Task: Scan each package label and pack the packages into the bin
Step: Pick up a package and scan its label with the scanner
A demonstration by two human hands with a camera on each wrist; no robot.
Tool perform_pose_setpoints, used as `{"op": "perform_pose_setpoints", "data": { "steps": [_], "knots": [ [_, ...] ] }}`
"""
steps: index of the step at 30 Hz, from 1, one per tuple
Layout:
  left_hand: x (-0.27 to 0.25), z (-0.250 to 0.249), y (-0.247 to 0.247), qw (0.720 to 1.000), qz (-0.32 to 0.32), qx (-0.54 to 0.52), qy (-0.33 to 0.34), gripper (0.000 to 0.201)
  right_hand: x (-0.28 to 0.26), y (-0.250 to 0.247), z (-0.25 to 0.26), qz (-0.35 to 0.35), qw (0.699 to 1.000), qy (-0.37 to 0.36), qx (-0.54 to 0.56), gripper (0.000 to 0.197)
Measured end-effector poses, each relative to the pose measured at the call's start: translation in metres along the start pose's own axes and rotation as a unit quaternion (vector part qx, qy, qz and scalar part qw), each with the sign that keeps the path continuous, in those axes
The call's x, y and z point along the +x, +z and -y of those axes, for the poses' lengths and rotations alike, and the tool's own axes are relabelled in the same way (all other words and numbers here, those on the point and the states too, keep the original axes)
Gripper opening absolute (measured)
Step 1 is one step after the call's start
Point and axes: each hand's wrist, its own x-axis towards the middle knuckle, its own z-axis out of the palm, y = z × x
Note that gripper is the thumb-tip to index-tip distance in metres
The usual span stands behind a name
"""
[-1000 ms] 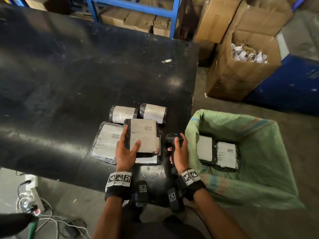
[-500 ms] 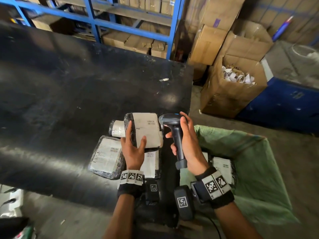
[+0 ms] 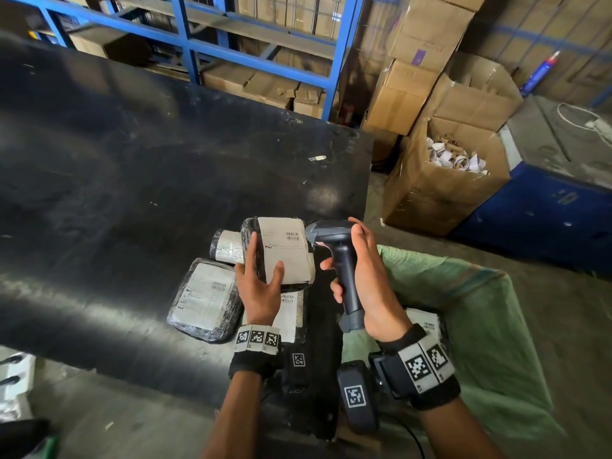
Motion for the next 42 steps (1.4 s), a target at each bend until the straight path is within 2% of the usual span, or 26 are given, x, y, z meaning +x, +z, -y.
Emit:
{"op": "perform_pose_setpoints", "data": {
  "steps": [5, 9, 14, 20, 24, 29, 34, 37, 42],
  "knots": [
    [-0.001, 0.002, -0.012, 1.000, -0.009, -0.010, -0.008, 0.079, 0.002, 0.004, -0.011, -0.016, 1.000, -0.006, -0.022, 0.036],
    [-0.001, 0.004, -0.026, 1.000, -0.014, 0.003, 0.000, 0.079, 0.016, 0.006, -0.040, -0.084, 0.994, 0.009, -0.071, 0.035],
    [-0.001, 0.007, -0.048, 1.000, -0.029, 0.005, -0.011, 0.078, 0.036, 0.005, -0.106, -0.170, 0.976, 0.045, -0.132, 0.044],
    [0.003, 0.008, -0.074, 0.999, -0.050, 0.001, -0.011, 0.079, 0.046, 0.001, -0.183, -0.198, 0.968, 0.116, -0.107, 0.047],
    [0.007, 0.006, -0.086, 0.999, -0.052, 0.014, 0.001, 0.079, 0.035, 0.009, -0.193, -0.202, 0.967, 0.137, -0.078, 0.046],
    [0.014, 0.007, -0.091, 0.999, -0.036, 0.018, 0.005, 0.078, 0.046, 0.005, -0.217, -0.197, 0.961, 0.165, -0.107, 0.052],
    [0.020, 0.006, -0.084, 1.000, 0.001, -0.009, -0.004, 0.078, 0.045, 0.002, -0.189, -0.140, 0.955, 0.195, -0.171, 0.062],
    [0.019, 0.003, -0.078, 0.999, 0.019, -0.042, -0.002, 0.078, 0.049, -0.004, -0.186, -0.122, 0.948, 0.225, -0.188, 0.069],
    [0.015, 0.000, -0.068, 0.998, 0.033, -0.061, 0.001, 0.077, 0.050, -0.011, -0.184, -0.114, 0.941, 0.228, -0.224, 0.071]
  ]
}}
